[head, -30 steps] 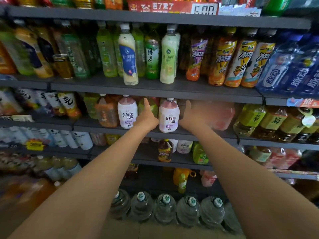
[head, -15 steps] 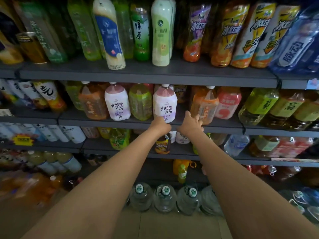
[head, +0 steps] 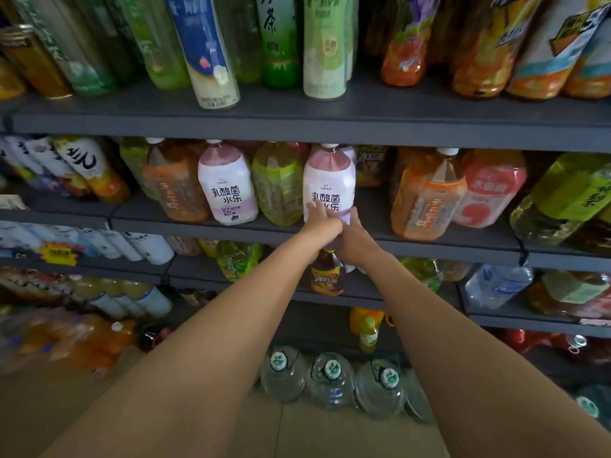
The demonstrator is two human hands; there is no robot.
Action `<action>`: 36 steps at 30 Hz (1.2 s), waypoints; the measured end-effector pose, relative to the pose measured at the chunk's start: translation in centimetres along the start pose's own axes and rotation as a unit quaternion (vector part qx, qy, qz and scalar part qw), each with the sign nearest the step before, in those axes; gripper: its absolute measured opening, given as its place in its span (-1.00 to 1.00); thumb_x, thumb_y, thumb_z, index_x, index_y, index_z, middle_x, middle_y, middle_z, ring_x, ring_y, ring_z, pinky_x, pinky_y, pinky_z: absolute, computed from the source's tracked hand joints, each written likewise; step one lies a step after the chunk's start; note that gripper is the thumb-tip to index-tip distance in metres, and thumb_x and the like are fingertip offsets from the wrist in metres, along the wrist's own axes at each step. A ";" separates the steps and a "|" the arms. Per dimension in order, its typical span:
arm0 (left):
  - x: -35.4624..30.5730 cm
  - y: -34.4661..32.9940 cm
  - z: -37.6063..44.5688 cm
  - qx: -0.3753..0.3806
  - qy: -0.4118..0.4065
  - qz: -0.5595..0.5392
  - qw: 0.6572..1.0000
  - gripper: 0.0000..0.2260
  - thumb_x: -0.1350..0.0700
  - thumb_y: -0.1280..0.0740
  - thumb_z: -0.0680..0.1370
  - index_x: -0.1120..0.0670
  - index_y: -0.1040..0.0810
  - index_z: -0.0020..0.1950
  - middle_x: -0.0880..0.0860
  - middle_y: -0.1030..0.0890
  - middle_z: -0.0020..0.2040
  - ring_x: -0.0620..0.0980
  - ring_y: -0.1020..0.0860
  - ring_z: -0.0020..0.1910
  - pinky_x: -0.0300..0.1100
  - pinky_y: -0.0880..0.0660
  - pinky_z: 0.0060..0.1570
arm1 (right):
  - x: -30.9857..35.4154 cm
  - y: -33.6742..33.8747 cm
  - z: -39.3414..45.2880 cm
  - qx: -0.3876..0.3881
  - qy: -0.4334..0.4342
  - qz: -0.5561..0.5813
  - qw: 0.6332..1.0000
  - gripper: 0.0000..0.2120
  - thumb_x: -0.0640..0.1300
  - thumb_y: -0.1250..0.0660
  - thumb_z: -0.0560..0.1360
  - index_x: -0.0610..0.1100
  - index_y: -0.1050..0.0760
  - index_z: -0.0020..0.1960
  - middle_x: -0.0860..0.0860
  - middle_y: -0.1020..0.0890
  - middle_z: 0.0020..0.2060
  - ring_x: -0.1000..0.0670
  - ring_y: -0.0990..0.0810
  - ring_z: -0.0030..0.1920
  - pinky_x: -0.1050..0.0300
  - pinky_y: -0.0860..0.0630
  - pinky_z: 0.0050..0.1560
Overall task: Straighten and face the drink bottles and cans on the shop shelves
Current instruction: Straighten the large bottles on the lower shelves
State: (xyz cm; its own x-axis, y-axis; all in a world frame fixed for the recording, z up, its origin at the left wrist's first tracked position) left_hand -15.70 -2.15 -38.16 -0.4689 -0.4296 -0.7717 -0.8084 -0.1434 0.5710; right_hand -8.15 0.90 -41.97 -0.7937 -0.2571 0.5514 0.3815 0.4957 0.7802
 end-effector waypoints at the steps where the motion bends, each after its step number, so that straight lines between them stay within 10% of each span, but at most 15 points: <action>1: 0.6 0.3 0.3 -0.001 -0.033 0.014 0.999 -0.56 0.23 -0.01 0.65 0.24 0.03 0.51 0.19 -0.05 0.53 0.12 -0.11 0.50 -0.15 -0.19 0.37 | 0.1 0.0 0.1 0.012 -0.003 0.000 1.000 -0.24 -0.35 -0.18 0.50 0.18 0.04 0.52 -0.08 0.30 0.51 -0.17 -0.12 0.50 -0.18 -0.30 0.37; 8: 2.3 2.6 -1.4 -0.023 -0.028 0.004 0.999 -0.51 0.32 -0.16 0.51 0.13 -0.25 0.44 0.13 -0.34 0.41 0.12 -0.33 0.38 -0.14 -0.32 0.26 | 0.9 1.5 -0.5 -0.298 -0.044 0.118 0.946 -0.60 -0.28 -0.29 0.48 -0.24 -0.33 0.29 -0.19 -0.36 0.27 -0.22 -0.42 0.23 -0.01 -0.40 0.20; 11: 3.5 5.1 -0.8 -0.124 -0.027 0.054 0.990 -0.48 0.27 -0.22 0.51 0.14 -0.23 0.46 0.19 -0.34 0.40 0.16 -0.35 0.35 -0.07 -0.32 0.30 | 3.6 2.3 0.2 -0.286 -0.046 0.152 0.945 -0.37 -0.17 -0.42 0.42 -0.26 -0.20 0.37 -0.18 -0.32 0.32 -0.20 -0.38 0.30 -0.02 -0.38 0.29; 18: 3.4 6.8 -0.2 -0.092 -0.127 0.054 0.986 -0.46 0.28 -0.21 0.51 0.11 -0.22 0.49 0.17 -0.32 0.42 0.14 -0.30 0.40 0.01 -0.29 0.37 | 6.2 2.7 3.6 -0.284 -0.117 0.267 0.914 0.09 0.03 -0.55 0.25 -0.08 0.09 0.52 -0.06 -0.15 0.47 -0.14 -0.20 0.46 -0.10 -0.24 0.42; 32: 5.7 7.7 -2.0 0.011 -0.201 0.074 0.977 -0.27 0.23 -0.34 0.47 0.05 -0.01 0.53 0.12 -0.16 0.50 0.09 -0.22 0.46 -0.07 -0.24 0.38 | 5.8 -1.3 -3.5 -0.331 -0.074 0.133 0.931 -0.15 0.12 -0.57 0.18 -0.17 -0.28 0.31 -0.11 -0.33 0.21 -0.15 -0.36 0.24 -0.06 -0.44 0.22; 36: 7.8 10.4 -3.4 0.102 -0.211 0.102 0.967 -0.28 0.17 -0.46 0.29 0.07 -0.29 0.41 0.12 -0.40 0.34 0.11 -0.41 0.32 -0.01 -0.39 0.30 | 8.4 -3.7 -6.4 -0.230 -0.004 0.035 0.972 -0.25 0.11 -0.54 0.20 -0.12 -0.35 0.28 0.02 -0.39 0.05 0.01 -0.29 0.16 0.06 -0.40 0.23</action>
State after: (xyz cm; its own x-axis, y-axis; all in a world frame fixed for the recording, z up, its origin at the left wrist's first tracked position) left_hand -26.58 -10.05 -37.29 -0.6952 -0.0229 -0.7184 -0.7164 0.1042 0.6899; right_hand -13.22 -8.37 -38.36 -0.7609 -0.2289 0.6072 0.6053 0.0869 0.7912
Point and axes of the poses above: each hand's wrist, its own z-axis towards the middle knuckle, its own y-axis out of the back of the hand, x = y × z, the point moved 1 cm from there along z, towards the middle knuckle
